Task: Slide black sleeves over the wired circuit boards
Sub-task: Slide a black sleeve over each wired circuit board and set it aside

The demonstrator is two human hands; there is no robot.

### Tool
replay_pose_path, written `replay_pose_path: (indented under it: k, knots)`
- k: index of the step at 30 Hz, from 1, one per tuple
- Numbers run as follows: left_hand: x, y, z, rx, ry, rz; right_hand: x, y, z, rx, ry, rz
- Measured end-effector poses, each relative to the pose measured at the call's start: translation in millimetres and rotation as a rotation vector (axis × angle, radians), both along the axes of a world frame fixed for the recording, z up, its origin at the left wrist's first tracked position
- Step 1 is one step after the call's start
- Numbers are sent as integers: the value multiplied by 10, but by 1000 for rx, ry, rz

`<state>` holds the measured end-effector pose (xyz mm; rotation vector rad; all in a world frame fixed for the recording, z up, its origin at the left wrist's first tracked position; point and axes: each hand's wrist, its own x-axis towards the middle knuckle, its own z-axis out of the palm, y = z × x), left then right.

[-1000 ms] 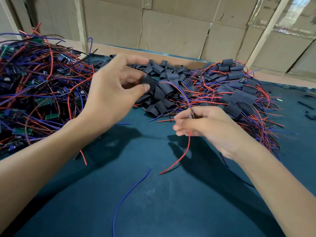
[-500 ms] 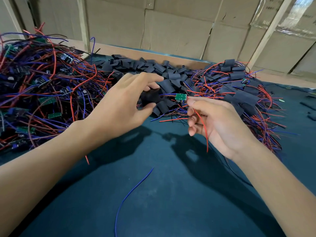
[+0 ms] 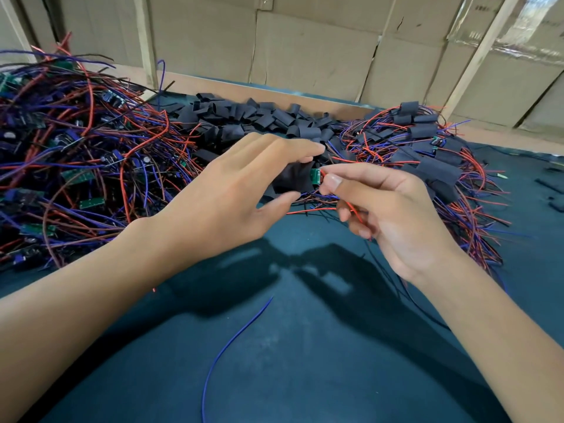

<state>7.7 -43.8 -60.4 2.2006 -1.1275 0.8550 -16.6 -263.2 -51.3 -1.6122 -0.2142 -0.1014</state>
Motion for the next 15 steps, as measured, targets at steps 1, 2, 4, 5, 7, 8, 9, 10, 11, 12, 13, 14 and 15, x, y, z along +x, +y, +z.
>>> replay_pose_path:
  k: [1, 2, 4, 5, 7, 8, 9, 10, 11, 12, 13, 14, 15]
  knots:
    - [-3, -2, 2, 0, -22, -3, 2, -1, -6, -9, -14, -12]
    - [-4, -8, 3, 2, -44, -9, 8, -5, -13, -11, -20, -21]
    - [-8, -25, 3, 9, -81, -33, 19, -12, -28, -14, -27, -29]
    - [-12, -33, 3, 10, -92, -48, 22, -13, -38, -16, -31, -24]
    - [-15, -47, 0, 17, -109, -71, 24, -9, -57, -6, -29, -16]
    - [-14, -53, -2, 22, -116, -80, 28, -7, -62, 6, -27, -17]
    - [-12, -56, -3, 24, -121, -87, 28, -7, -64, 22, -26, -15]
    - [-8, -57, -4, 23, -125, -92, 26, -5, -60, 40, -25, -2]
    - [-5, -57, -3, 19, -127, -93, 22, -1, -52, 58, -24, 20]
    - [0, -57, -1, 14, -127, -93, 18, -2, -41, 71, -25, 45]
    - [1, -56, 1, 12, -124, -92, 14, -7, -29, 63, -36, 63]
    - [0, -54, 2, 12, -119, -91, 4, -10, -18, 22, -62, 64]
    - [-6, -51, 1, 18, -113, -92, -7, -13, -9, -46, -96, 46]
